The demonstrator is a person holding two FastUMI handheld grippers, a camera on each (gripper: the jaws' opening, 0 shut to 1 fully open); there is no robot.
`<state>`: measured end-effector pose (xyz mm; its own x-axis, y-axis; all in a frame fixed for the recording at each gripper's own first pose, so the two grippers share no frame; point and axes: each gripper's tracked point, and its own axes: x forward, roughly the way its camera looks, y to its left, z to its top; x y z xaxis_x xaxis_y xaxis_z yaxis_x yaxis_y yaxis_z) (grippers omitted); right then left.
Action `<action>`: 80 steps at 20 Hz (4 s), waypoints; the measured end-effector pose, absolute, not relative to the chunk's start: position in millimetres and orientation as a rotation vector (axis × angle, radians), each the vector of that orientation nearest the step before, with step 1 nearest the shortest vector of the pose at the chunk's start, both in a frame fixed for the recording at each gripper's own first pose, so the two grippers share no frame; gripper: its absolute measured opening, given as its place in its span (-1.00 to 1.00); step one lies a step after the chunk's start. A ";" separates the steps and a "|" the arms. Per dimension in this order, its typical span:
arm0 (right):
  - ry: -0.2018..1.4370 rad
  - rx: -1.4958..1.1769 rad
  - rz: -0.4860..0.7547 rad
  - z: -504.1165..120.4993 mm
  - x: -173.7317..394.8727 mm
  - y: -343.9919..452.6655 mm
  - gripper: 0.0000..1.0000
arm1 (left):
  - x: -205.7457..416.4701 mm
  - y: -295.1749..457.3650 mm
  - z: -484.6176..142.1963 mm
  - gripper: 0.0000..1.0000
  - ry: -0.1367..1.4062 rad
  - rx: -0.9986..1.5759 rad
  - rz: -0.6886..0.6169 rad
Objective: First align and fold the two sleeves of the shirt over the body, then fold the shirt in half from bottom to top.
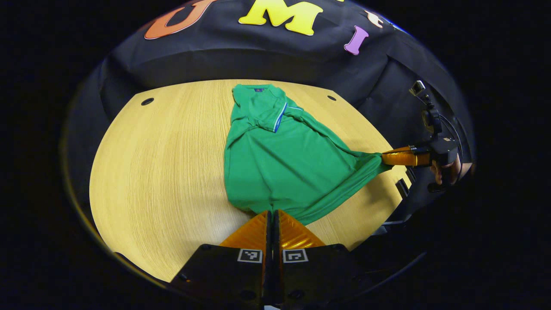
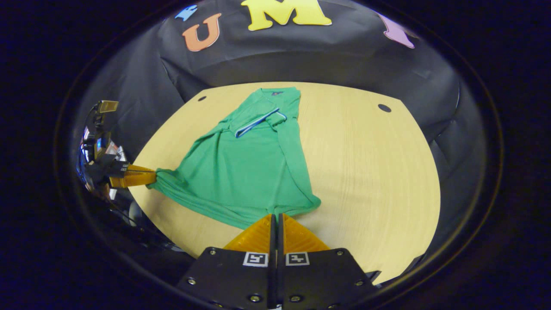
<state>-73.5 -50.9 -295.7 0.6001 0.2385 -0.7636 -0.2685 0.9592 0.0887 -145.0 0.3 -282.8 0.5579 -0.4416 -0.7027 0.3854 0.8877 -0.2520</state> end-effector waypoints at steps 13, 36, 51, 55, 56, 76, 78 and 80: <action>0.678 -0.028 0.327 -202.5 10.7 -21.1 -0.99 | -35.2 13.4 -197.5 -0.94 0.653 -0.053 -0.406; 0.522 -0.047 0.284 -122.2 235.3 -7.4 -0.99 | 181.8 20.5 -127.4 -0.94 0.461 -0.012 -0.377; 0.609 -0.016 0.243 -223.1 350.9 -11.5 -0.99 | 281.7 2.5 -241.9 -0.77 0.503 0.020 -0.339; 0.610 -0.052 0.226 -234.5 357.6 -10.7 -0.99 | 282.3 10.7 -268.6 1.00 0.564 0.039 -0.263; 0.608 -0.053 0.236 -236.4 358.9 -7.2 -1.00 | 281.5 12.8 -271.1 1.00 0.570 0.035 -0.246; 0.308 -0.067 0.147 -87.7 220.3 3.8 0.87 | 159.4 33.7 -111.2 1.00 0.351 -0.080 -0.132; 0.264 -0.066 0.145 -68.6 193.6 6.3 0.87 | 139.7 35.2 -79.2 1.00 0.284 -0.071 -0.117; 0.215 -0.071 0.144 -49.6 166.8 10.7 0.87 | 116.5 36.9 -48.4 1.00 0.224 -0.059 -0.096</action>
